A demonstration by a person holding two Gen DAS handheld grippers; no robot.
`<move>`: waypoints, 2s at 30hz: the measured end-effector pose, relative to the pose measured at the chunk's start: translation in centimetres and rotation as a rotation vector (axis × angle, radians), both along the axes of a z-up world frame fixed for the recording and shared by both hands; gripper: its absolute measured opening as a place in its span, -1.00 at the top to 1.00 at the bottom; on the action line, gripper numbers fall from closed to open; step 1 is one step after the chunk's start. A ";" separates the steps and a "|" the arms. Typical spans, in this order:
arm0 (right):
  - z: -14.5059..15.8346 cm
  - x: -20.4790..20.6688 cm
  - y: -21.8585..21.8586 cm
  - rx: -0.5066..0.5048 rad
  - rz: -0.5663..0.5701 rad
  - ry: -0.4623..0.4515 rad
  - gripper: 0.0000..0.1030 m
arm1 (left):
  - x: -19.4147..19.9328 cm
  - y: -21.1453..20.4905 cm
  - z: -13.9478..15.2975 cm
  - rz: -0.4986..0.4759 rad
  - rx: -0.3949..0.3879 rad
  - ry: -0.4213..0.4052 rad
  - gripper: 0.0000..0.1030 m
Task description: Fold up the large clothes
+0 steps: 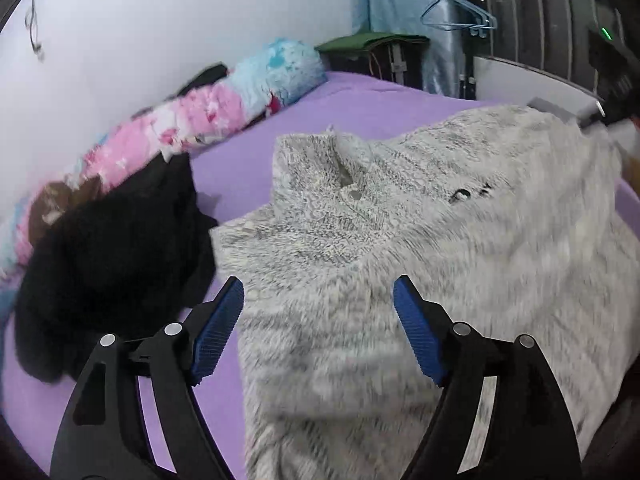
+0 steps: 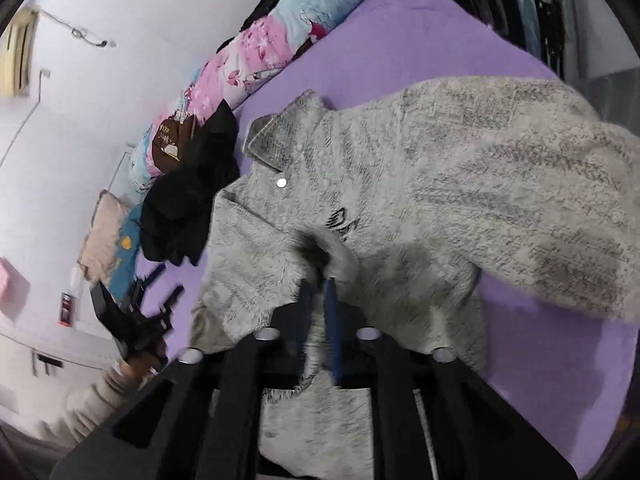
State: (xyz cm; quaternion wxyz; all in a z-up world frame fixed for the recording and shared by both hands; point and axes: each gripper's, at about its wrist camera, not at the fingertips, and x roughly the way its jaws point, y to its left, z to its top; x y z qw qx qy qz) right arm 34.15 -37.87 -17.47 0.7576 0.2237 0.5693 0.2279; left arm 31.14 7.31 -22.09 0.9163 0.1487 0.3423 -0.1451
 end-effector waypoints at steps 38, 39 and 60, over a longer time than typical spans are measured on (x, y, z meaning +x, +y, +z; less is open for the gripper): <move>-10.0 -3.7 8.9 -0.122 0.133 -0.018 -0.88 | 5.3 -0.4 -9.0 0.249 -0.137 0.382 -0.88; -9.4 -4.0 8.7 -0.117 0.119 -0.015 -0.88 | 5.0 -0.6 -8.5 0.253 -0.148 0.379 -0.88; 1.2 -10.7 -12.9 0.026 -0.432 -0.237 -0.88 | -2.6 -13.2 -1.0 0.115 -0.242 0.341 -0.88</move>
